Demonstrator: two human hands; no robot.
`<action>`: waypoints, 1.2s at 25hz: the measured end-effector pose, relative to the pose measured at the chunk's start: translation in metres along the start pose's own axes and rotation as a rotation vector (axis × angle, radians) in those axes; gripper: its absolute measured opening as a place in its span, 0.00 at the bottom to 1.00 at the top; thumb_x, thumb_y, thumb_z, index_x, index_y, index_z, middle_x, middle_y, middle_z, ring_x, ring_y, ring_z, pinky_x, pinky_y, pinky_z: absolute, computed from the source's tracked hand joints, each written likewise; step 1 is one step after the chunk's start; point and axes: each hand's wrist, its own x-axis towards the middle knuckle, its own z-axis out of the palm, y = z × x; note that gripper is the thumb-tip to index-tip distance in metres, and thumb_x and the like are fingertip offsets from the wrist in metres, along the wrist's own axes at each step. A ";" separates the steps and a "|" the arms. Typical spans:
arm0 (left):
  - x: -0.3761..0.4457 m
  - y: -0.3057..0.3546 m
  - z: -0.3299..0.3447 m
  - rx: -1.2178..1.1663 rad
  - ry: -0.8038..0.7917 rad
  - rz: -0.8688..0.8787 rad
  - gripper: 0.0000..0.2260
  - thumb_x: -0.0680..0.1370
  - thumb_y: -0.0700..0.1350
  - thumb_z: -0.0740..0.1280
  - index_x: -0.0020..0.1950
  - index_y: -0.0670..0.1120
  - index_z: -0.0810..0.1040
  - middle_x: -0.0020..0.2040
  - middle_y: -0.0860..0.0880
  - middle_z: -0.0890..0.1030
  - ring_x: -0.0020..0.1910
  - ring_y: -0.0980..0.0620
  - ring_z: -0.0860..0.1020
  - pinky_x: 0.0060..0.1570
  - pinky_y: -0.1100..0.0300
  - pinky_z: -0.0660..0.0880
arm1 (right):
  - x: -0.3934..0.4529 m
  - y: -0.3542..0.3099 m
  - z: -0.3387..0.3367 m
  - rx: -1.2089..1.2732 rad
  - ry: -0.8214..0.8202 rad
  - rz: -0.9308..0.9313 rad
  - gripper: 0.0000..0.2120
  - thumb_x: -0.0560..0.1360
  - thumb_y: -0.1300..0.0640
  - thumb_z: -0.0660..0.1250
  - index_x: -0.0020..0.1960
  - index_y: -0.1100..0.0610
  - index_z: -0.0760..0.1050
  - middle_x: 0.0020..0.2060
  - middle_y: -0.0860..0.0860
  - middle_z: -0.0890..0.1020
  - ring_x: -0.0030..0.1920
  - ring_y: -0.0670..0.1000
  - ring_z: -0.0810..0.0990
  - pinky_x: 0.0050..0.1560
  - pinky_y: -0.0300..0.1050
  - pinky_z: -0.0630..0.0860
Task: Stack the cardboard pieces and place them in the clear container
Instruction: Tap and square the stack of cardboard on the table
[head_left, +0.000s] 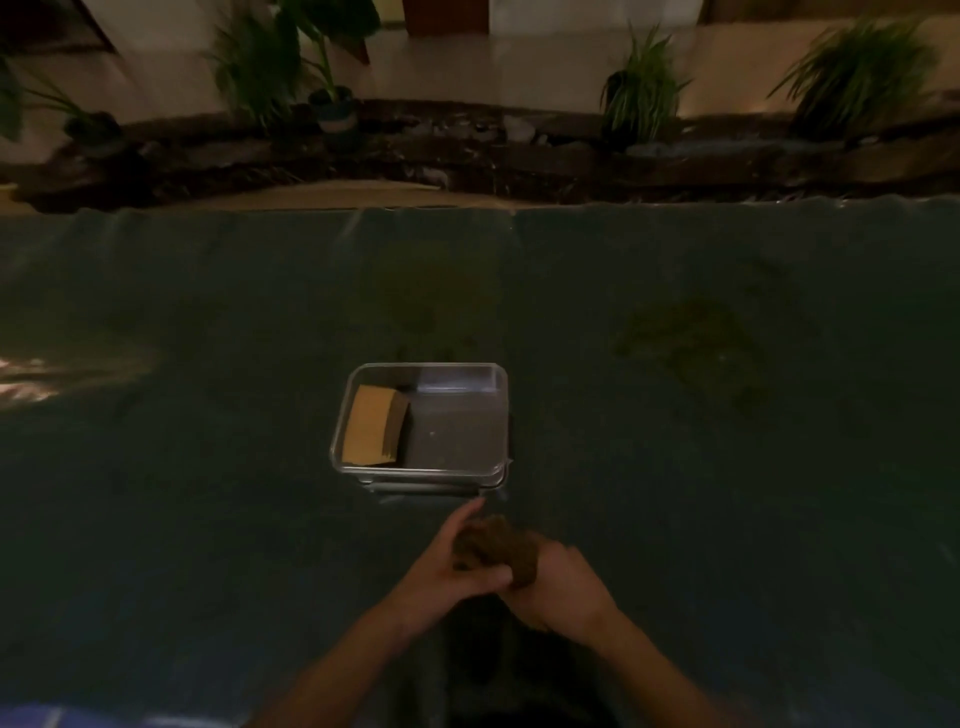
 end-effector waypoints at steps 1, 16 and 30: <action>-0.009 -0.004 -0.013 0.069 -0.020 0.028 0.36 0.67 0.45 0.79 0.72 0.52 0.67 0.65 0.48 0.76 0.61 0.58 0.77 0.62 0.57 0.76 | 0.002 -0.010 0.010 -0.090 -0.018 -0.019 0.22 0.67 0.48 0.70 0.61 0.48 0.76 0.53 0.50 0.85 0.52 0.55 0.84 0.50 0.46 0.80; -0.040 -0.083 -0.182 0.325 0.205 0.121 0.11 0.72 0.64 0.69 0.48 0.59 0.75 0.51 0.53 0.79 0.49 0.60 0.78 0.47 0.69 0.71 | 0.072 -0.125 0.158 -0.329 -0.076 -0.076 0.19 0.71 0.57 0.70 0.61 0.47 0.74 0.51 0.51 0.82 0.52 0.53 0.80 0.52 0.52 0.80; -0.009 -0.114 -0.175 0.299 0.459 0.296 0.11 0.73 0.62 0.67 0.47 0.56 0.79 0.55 0.53 0.77 0.55 0.59 0.77 0.57 0.65 0.73 | 0.080 -0.106 0.166 -0.464 0.228 -0.196 0.21 0.73 0.47 0.68 0.66 0.46 0.71 0.53 0.50 0.82 0.53 0.54 0.80 0.50 0.51 0.75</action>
